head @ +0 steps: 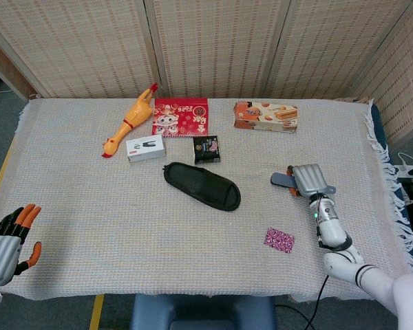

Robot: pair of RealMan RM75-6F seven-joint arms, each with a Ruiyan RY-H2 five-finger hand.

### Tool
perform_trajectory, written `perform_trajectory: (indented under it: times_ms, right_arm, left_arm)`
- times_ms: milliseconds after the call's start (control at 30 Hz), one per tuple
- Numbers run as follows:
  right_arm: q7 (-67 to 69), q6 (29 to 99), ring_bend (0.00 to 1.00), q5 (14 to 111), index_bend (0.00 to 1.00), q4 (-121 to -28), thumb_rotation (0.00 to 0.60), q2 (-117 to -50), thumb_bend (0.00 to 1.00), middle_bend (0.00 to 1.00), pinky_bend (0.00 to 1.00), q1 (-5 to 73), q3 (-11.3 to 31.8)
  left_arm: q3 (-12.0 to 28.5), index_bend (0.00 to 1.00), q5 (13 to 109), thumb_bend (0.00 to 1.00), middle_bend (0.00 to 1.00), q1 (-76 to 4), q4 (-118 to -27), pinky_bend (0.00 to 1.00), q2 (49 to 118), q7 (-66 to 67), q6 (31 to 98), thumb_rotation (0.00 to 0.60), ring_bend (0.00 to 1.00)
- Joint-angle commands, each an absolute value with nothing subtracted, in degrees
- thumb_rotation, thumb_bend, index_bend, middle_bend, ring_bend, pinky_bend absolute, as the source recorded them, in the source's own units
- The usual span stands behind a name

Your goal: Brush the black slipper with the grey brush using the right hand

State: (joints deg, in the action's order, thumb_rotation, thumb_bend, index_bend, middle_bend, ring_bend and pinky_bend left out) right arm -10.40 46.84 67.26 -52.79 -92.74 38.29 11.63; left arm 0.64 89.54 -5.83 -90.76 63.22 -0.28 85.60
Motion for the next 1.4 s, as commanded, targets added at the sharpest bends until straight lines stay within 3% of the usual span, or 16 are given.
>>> perform_trajectory:
  times_ms: [33, 367, 567, 1000, 1400]
  right_arm:
    - [-10.24, 45.31, 0.54, 66.54, 0.76, -58.63, 0.6, -87.45, 0.41, 0.54, 0.85, 38.93, 12.82]
    - [-11.99, 42.34, 0.54, 62.16, 0.77, -72.79, 0.6, -77.11, 0.43, 0.55, 0.85, 40.67, 15.17]
    - [-16.32, 40.29, 0.54, 59.35, 0.77, -77.28, 0.6, -75.53, 0.43, 0.55, 0.85, 43.83, 15.69]
    - [-31.78, 37.66, 0.54, 42.48, 0.77, -74.2, 0.6, -87.2, 0.43, 0.55, 0.85, 58.11, 12.4]
    - [-31.47, 38.25, 0.54, 40.4, 0.77, -68.59, 0.6, -93.08, 0.43, 0.55, 0.85, 60.65, 9.89]
  left_arm:
    - [0.54, 0.0, 89.86, 0.55, 0.0, -5.8, -90.68, 0.11, 63.24, -0.32, 85.75, 0.581, 0.0]
    - [0.39, 0.0, 89.77, 0.55, 0.0, -5.91, -90.95, 0.11, 63.33, 0.34, 85.28, 0.575, 0.0]
    - [0.37, 0.0, 89.56, 0.55, 0.0, -6.13, -91.45, 0.11, 63.24, 0.26, 84.69, 0.575, 0.0]
    - [-0.34, 0.0, 90.57, 0.54, 0.0, -6.28, -92.34, 0.11, 61.61, -2.72, 84.33, 0.579, 0.0]
    - [-0.47, 0.0, 90.68, 0.54, 0.0, -5.23, -92.15, 0.11, 60.59, -4.61, 86.02, 0.579, 0.0]
